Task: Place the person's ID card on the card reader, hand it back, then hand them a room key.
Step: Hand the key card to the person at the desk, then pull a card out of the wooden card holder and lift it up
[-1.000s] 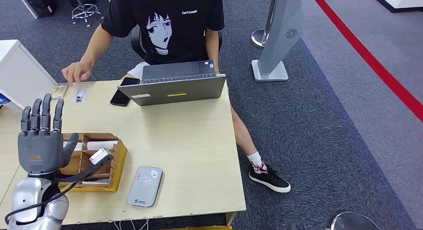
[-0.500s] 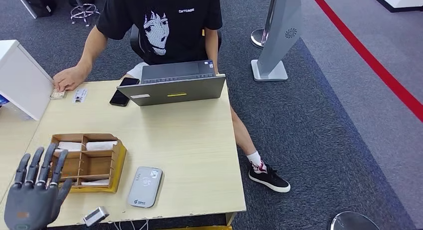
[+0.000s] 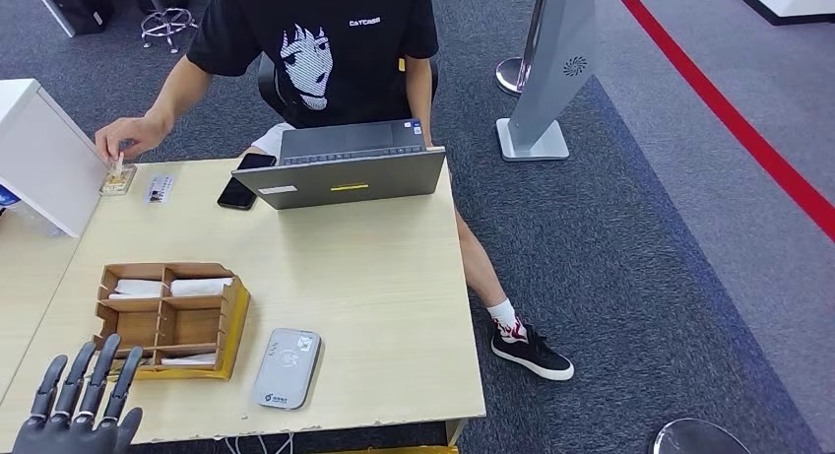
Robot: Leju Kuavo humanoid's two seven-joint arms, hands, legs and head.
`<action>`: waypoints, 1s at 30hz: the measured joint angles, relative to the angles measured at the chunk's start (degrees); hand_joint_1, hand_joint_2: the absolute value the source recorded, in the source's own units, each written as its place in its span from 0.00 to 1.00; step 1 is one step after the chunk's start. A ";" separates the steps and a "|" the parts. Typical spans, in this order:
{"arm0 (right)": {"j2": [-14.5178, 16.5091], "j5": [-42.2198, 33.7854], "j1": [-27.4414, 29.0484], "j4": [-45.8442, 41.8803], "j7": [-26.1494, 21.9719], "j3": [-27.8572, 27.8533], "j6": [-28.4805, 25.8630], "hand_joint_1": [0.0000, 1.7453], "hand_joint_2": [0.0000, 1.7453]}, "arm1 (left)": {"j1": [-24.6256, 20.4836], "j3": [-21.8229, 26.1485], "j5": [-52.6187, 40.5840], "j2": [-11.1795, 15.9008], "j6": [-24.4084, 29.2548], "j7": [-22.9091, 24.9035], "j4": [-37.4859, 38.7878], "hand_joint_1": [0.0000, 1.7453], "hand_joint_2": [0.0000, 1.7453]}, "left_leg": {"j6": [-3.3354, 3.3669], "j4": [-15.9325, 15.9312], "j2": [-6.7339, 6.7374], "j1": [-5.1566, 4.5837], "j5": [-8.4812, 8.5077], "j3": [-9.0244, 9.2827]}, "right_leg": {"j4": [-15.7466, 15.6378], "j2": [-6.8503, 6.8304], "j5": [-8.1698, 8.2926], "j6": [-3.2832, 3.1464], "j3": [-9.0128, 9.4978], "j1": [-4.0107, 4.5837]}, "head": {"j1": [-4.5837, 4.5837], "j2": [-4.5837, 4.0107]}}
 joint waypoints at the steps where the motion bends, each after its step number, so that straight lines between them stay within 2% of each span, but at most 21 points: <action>1: 0.00 0.22 -0.01 0.00 0.06 -0.19 0.01 0.00 1.00 | -0.02 0.14 -0.50 0.14 -0.02 0.27 0.59 0.00 1.00 | 0.00 0.00 0.00 0.00 0.00 0.00 | 0.00 0.00 0.00 0.00 0.00 0.00 | -0.01 0.00; 9: 0.00 1.30 -0.05 0.00 0.22 -1.08 0.10 0.00 1.00 | -0.87 1.49 -0.78 0.60 0.10 0.66 5.51 0.00 1.00 | 0.00 0.00 0.00 0.00 0.00 -0.01 | 0.00 0.00 0.00 0.00 -0.01 0.00 | 0.00 -0.01; 12: 0.00 2.41 -0.11 0.02 0.58 -1.36 0.17 0.00 1.00 | -2.97 4.39 1.87 0.53 0.05 -1.71 10.06 0.00 1.00 | 0.00 0.00 -0.01 0.00 0.00 0.00 | 0.00 -0.01 0.00 0.00 0.00 0.00 | -0.01 -0.01; 16: 0.01 3.74 -0.37 0.05 1.14 -1.76 0.15 0.00 1.00 | -8.02 10.68 5.89 0.12 0.44 -7.19 19.69 0.00 1.00 | -0.03 -0.01 -0.07 0.03 0.06 0.00 | 0.04 -0.07 0.01 -0.03 0.03 0.02 | -0.01 -0.01; 20: 0.02 4.43 -0.68 0.09 1.38 -2.20 0.07 0.00 1.00 | -11.85 15.72 6.98 -0.29 0.99 -9.90 27.41 0.00 1.00 | -0.05 -0.01 -0.07 0.03 0.07 0.01 | 0.05 -0.05 0.03 -0.05 0.02 0.02 | -0.02 -0.01; 25: 0.02 4.53 -1.02 0.11 1.38 -2.38 0.07 0.00 1.00 | -14.45 18.73 7.20 -0.97 1.44 -11.07 32.70 0.00 1.00 | -0.03 -0.01 -0.07 0.02 0.05 -0.01 | 0.03 -0.03 0.03 -0.05 0.01 0.01 | 0.04 -0.01; 30: 0.02 4.67 -1.09 0.13 1.37 -2.43 0.07 0.00 1.00 | -15.28 20.15 7.14 -1.57 1.39 -11.48 34.54 0.00 1.00 | -0.02 -0.01 -0.07 0.01 0.05 -0.01 | 0.01 -0.03 0.03 -0.05 -0.01 0.01 | 0.03 0.00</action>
